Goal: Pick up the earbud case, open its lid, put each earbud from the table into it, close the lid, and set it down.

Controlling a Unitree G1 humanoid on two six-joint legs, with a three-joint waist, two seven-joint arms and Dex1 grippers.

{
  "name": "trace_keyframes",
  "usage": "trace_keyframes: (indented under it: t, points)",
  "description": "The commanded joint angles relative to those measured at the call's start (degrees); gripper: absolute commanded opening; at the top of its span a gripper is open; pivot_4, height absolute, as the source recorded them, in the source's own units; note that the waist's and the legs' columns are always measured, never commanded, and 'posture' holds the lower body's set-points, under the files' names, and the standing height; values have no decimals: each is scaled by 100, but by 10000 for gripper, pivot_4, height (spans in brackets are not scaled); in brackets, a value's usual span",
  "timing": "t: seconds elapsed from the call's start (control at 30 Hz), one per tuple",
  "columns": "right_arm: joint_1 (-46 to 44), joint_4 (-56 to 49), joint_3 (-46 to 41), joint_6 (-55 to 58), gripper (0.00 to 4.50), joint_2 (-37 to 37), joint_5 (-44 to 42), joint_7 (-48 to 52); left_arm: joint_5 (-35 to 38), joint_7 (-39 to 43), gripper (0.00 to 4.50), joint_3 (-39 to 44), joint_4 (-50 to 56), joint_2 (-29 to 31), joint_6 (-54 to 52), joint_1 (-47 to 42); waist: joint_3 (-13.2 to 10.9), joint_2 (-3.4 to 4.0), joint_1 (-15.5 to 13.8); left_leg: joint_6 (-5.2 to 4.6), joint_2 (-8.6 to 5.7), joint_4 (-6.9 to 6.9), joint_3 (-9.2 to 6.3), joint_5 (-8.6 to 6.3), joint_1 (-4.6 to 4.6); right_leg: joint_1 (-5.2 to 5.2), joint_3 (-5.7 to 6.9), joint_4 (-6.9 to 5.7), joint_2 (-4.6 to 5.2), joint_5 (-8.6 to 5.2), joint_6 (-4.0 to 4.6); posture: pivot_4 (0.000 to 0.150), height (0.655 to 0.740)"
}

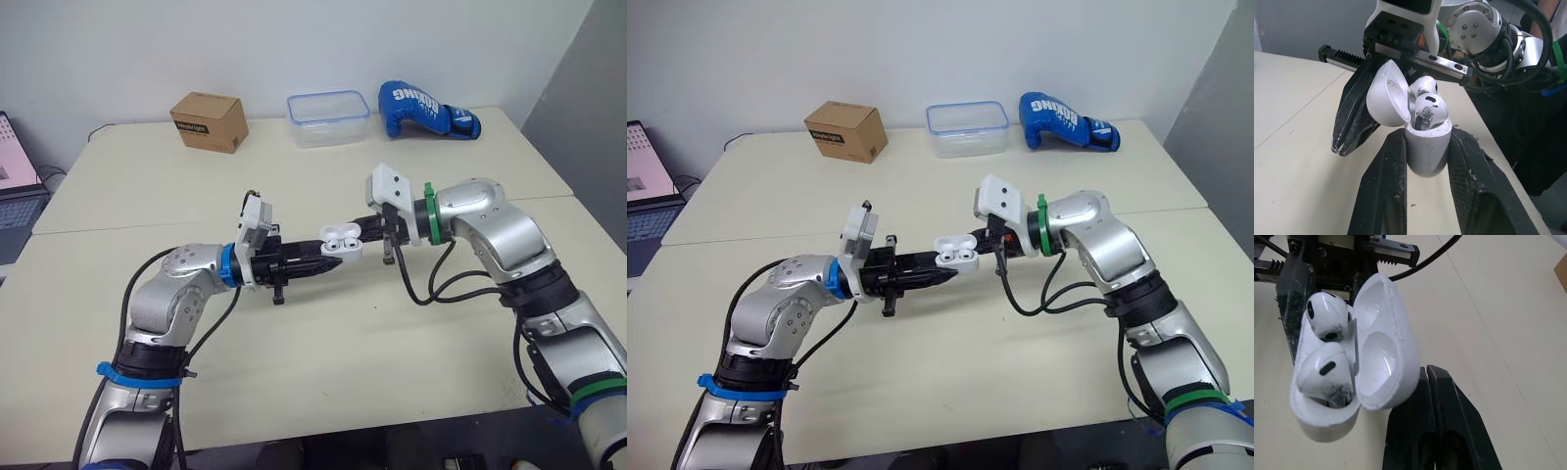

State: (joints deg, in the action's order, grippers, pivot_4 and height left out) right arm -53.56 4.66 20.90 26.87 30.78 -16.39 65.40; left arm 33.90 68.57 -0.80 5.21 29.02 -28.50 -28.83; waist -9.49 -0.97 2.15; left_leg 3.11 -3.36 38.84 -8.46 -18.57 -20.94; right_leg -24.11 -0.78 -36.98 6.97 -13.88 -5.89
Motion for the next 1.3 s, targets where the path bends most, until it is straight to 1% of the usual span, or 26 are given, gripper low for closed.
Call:
trace_keyframes:
  t: [0.03, 0.23, 0.73, 0.87, 0.97, 1.07, 1.17, 1.3]
  points:
    - [-138, -297, -336, -166, 239, -43, -46, 22, 91, -73, 7805, 25, 246, 64, -62, -4, 0, 0, -11, 0, 0, 0, 0, 0, 0, 0, -1, 0, 0, 0, 0, 1500, 7307]
    - [-109, -451, -476, -126, 239, -114, -59, -45, 51, -45, 7805, 5, 126, 79, -72, -64, -1, 1, -20, 0, 0, 0, 1, 0, 0, -1, 0, -1, 0, 0, 0, 1500, 7307]
    - [329, -1161, -543, 144, 239, 40, -176, 32, 114, -156, 7805, 152, -99, -40, -39, -182, -1, 1, -26, 0, 0, 0, 2, 0, 0, 0, -1, -1, 0, 0, 0, 1500, 7307]
    - [392, -1228, -552, 176, 239, 39, -163, 31, 91, -99, 7805, 181, -167, -36, 59, -85, -1, 1, -26, 0, 0, 0, 3, 0, 0, 0, -1, 0, 0, 0, 0, 1500, 7307]
    - [321, -1069, -636, 145, 239, 73, -80, -34, 77, -113, 7805, 196, -210, -37, 93, -15, -1, 1, -26, 0, 0, 0, 2, 0, 0, 0, -1, 0, 0, 0, 0, 1500, 7307]
    - [172, -698, -912, 125, 239, 342, -153, 166, -127, -591, 7805, 154, -552, 19, -269, -243, -1, 1, -32, 0, -1, 1, 2, 0, 0, 1, -1, -1, 0, 0, 0, 1500, 7307]
    - [288, -660, -1084, 120, 239, 605, -220, 289, -192, -925, 7805, 118, -776, 49, -641, -458, -1, 1, -49, 0, -4, 3, -1, 0, 0, 4, 2, -1, 1, 0, 0, 1500, 7307]
    - [573, -914, -1279, 338, 239, 826, -320, 231, -8, -1054, 7805, 18, -1058, 150, -1782, -804, -1, 0, -29, 0, -3, 0, 0, 0, -3, 1, 3, 1, 0, 0, -1, 1500, 7307]
